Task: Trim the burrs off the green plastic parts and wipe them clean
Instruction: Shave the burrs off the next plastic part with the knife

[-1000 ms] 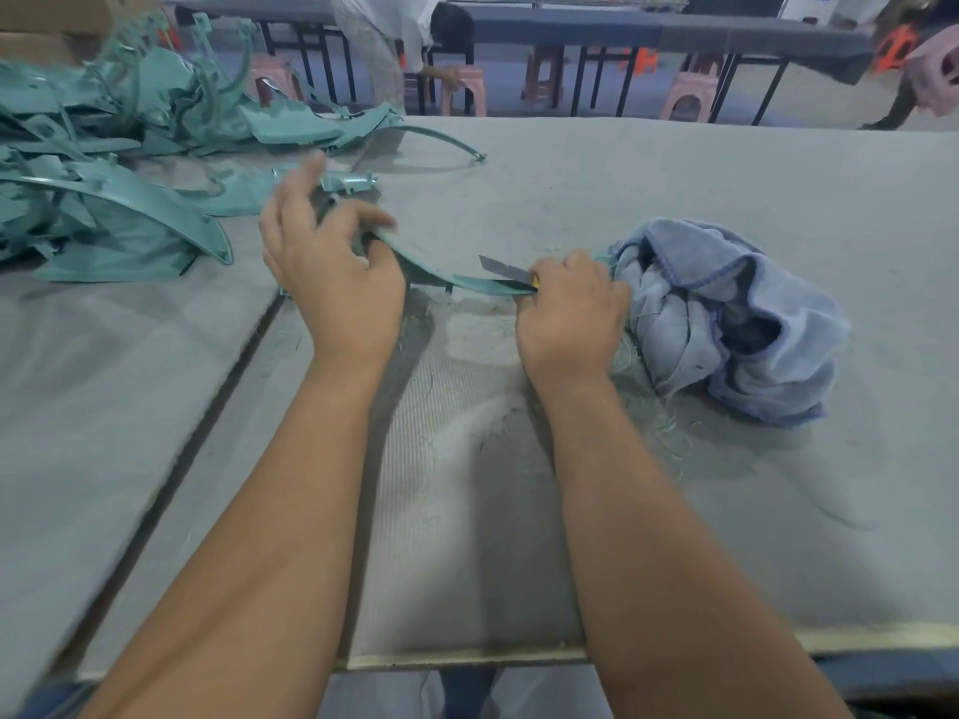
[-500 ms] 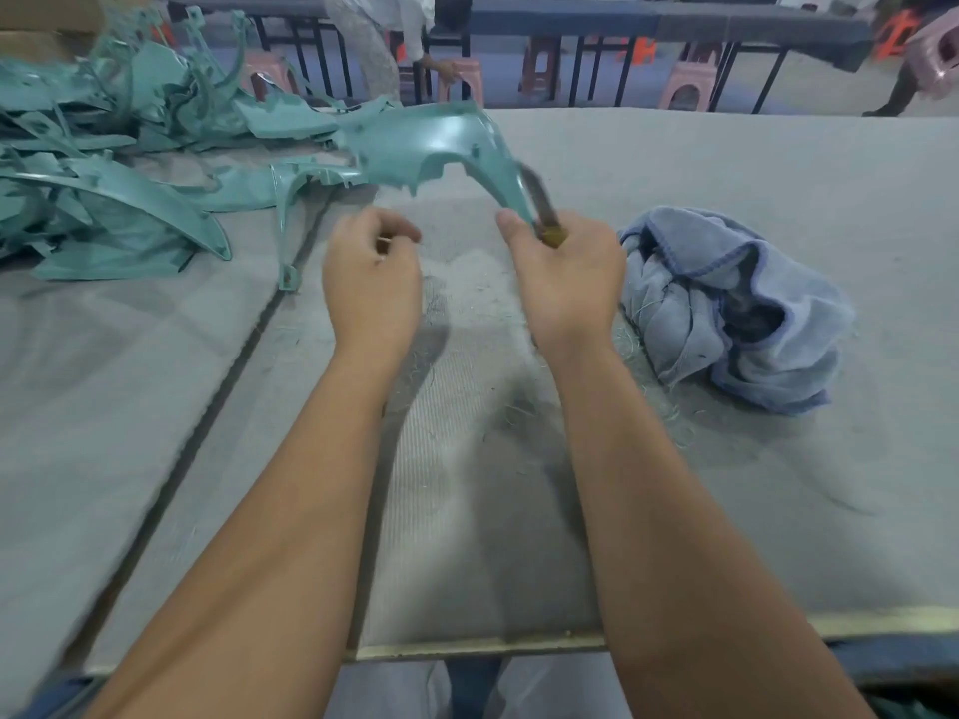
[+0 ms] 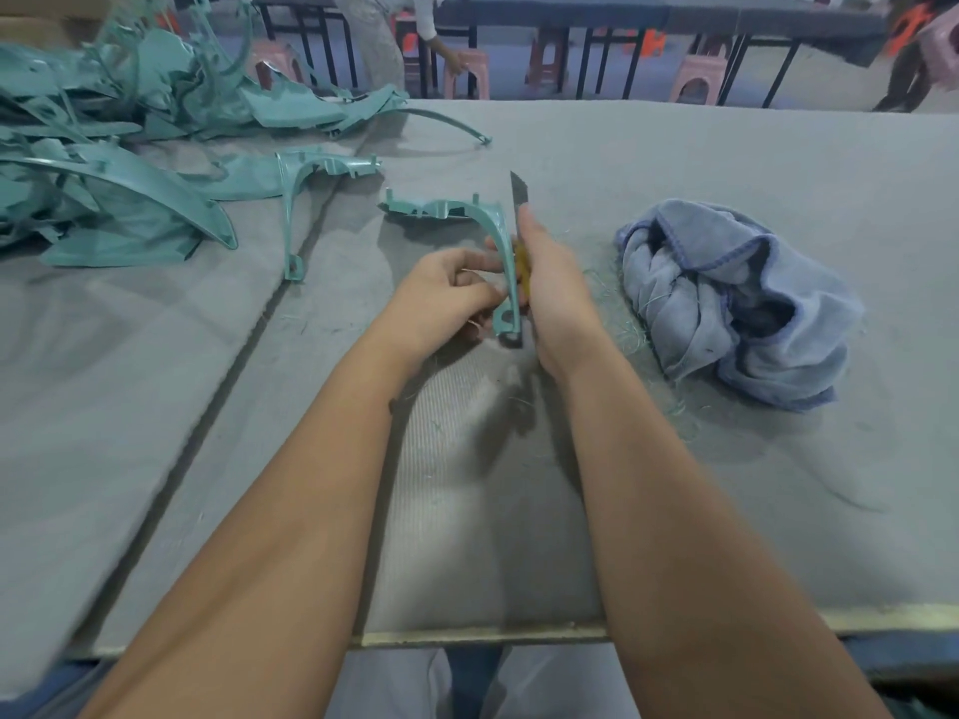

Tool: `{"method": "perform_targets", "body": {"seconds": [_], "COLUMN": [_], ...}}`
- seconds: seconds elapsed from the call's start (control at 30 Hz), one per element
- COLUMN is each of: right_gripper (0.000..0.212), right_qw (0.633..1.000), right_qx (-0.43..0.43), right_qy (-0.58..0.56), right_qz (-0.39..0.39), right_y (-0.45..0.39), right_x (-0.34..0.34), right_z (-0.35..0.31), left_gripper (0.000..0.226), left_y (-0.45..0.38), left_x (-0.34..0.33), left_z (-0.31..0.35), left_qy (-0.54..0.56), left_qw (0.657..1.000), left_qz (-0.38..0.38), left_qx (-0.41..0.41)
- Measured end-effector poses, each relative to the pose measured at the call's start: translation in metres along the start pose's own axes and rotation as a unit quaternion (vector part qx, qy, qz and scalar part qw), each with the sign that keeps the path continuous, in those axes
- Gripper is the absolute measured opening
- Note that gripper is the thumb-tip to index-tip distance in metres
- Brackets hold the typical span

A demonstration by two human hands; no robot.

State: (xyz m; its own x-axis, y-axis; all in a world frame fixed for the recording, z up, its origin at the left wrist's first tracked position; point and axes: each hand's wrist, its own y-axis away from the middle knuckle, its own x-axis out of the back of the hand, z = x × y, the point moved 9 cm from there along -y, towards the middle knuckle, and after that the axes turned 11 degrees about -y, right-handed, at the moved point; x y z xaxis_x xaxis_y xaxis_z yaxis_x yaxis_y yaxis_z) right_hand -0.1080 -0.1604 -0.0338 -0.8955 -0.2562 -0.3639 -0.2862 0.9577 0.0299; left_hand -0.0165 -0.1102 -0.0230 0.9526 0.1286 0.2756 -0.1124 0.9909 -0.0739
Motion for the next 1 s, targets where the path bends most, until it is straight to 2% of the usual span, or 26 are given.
{"method": "perform_targets", "body": {"seconds": [0.07, 0.17, 0.23, 0.3, 0.43, 0.5, 0.57, 0.63, 0.7, 0.77, 0.83, 0.93, 1.0], "right_gripper": [0.046, 0.035, 0.028, 0.026, 0.026, 0.031, 0.032, 0.032, 0.031, 0.031, 0.031, 0.034, 0.034], "right_qw": [1.0, 0.998, 0.996, 0.992, 0.986, 0.986, 0.989, 0.992, 0.993, 0.992, 0.991, 0.992, 0.994], "right_qx": [-0.015, 0.02, 0.055, 0.077, 0.081, 0.089, 0.084, 0.067, 0.053, 0.047, 0.044, 0.039, 0.036], "right_qy": [-0.002, 0.056, 0.073, 0.103, 0.124, 0.12, 0.109, 0.103, 0.101, 0.115, 0.128, 0.113, 0.09], "right_qz": [-0.01, -0.012, -0.013, 0.02, 0.077, 0.074, 0.053, 0.033, 0.017, 0.006, -0.006, -0.029, -0.048], "right_y": [0.0, -0.001, 0.0, 0.0, -0.001, -0.001, -0.001, 0.0, 0.002, 0.003, 0.005, 0.006, 0.008], "right_x": [-0.002, -0.002, -0.003, 0.004, 0.016, 0.016, 0.012, 0.009, 0.006, 0.004, 0.001, -0.004, -0.007], "right_z": [0.004, 0.004, -0.001, -0.005, -0.008, -0.009, -0.008, -0.005, -0.002, -0.001, -0.001, -0.002, -0.004], "left_gripper": [0.014, 0.01, 0.014, 0.016, 0.021, 0.03, 0.034, 0.034, 0.031, 0.031, 0.031, 0.037, 0.041], "left_y": [0.0, -0.002, -0.002, -0.004, -0.01, -0.011, -0.012, -0.012, -0.013, -0.016, -0.016, -0.018, -0.019], "left_x": [0.001, 0.001, -0.001, -0.002, 0.004, 0.008, 0.018, 0.027, 0.03, 0.03, 0.025, 0.015, 0.009], "left_z": [0.001, -0.003, -0.007, -0.01, -0.011, -0.013, -0.011, -0.006, -0.008, -0.018, -0.022, -0.019, -0.018], "left_qy": [0.044, 0.094, 0.085, 0.055, 0.032, 0.003, -0.082, -0.174, -0.198, -0.136, -0.029, 0.122, 0.137], "left_qw": [0.999, 0.995, 0.995, 0.997, 0.999, 0.999, 0.993, 0.977, 0.97, 0.981, 0.991, 0.989, 0.989], "left_qz": [0.003, 0.01, 0.004, -0.007, 0.017, 0.038, 0.084, 0.125, 0.141, 0.134, 0.11, 0.051, 0.017], "left_qx": [0.004, 0.032, 0.051, 0.056, 0.041, 0.038, 0.019, -0.014, -0.008, 0.043, 0.072, 0.061, 0.047]}}
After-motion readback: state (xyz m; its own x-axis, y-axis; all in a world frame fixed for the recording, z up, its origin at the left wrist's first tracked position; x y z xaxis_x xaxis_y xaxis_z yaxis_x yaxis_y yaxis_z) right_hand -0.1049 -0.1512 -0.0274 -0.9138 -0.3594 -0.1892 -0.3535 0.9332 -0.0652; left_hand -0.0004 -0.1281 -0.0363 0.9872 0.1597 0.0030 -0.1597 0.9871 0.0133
